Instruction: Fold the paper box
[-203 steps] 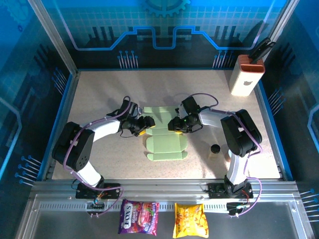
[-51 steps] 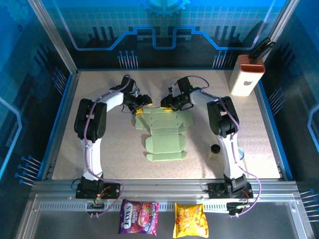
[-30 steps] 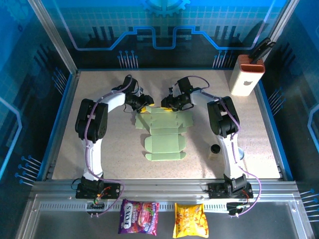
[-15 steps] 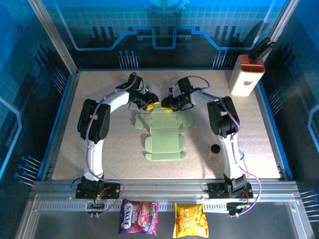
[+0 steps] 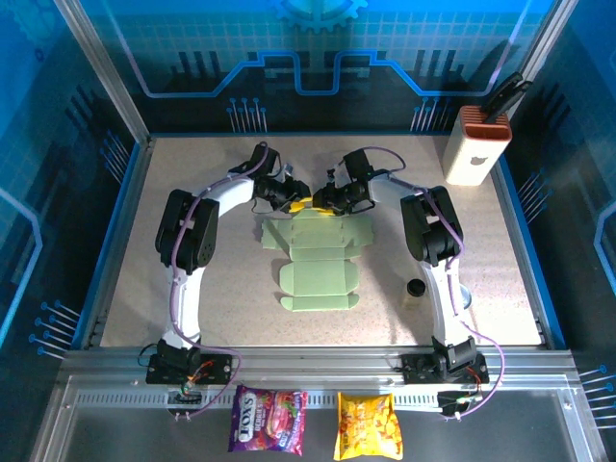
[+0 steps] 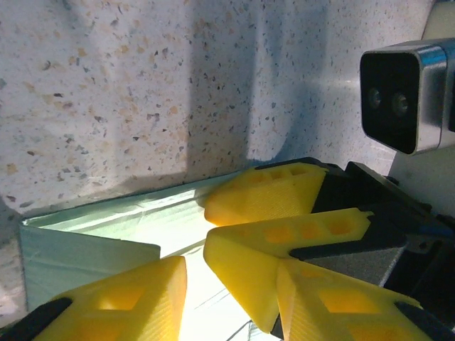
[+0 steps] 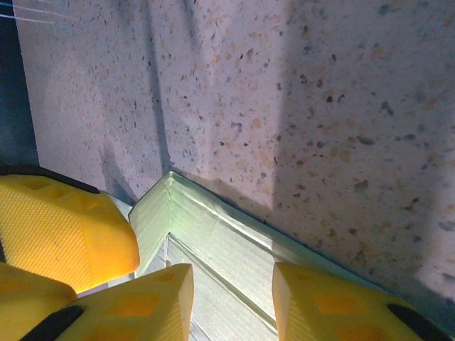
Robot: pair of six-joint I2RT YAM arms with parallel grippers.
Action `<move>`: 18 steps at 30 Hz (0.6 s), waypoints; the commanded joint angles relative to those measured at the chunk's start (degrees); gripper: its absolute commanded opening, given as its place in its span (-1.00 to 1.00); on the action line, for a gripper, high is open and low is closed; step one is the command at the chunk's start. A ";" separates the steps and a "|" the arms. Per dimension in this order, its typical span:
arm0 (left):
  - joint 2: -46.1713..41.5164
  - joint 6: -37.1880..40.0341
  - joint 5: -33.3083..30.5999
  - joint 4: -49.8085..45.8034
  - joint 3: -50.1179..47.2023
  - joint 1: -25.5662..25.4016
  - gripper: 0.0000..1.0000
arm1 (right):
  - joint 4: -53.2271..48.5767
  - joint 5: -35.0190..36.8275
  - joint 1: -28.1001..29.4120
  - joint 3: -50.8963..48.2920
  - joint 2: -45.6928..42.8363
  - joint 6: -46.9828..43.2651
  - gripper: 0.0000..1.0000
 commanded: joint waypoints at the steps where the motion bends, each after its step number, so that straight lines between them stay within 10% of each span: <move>1: 2.70 -2.39 1.14 3.40 -1.12 -0.59 -0.20 | -3.65 1.28 -0.01 -2.17 1.73 -0.51 -0.27; 18: -1.33 -8.61 2.10 19.35 -10.72 0.63 -0.21 | -2.88 1.43 -0.72 -4.21 0.74 -0.49 -0.30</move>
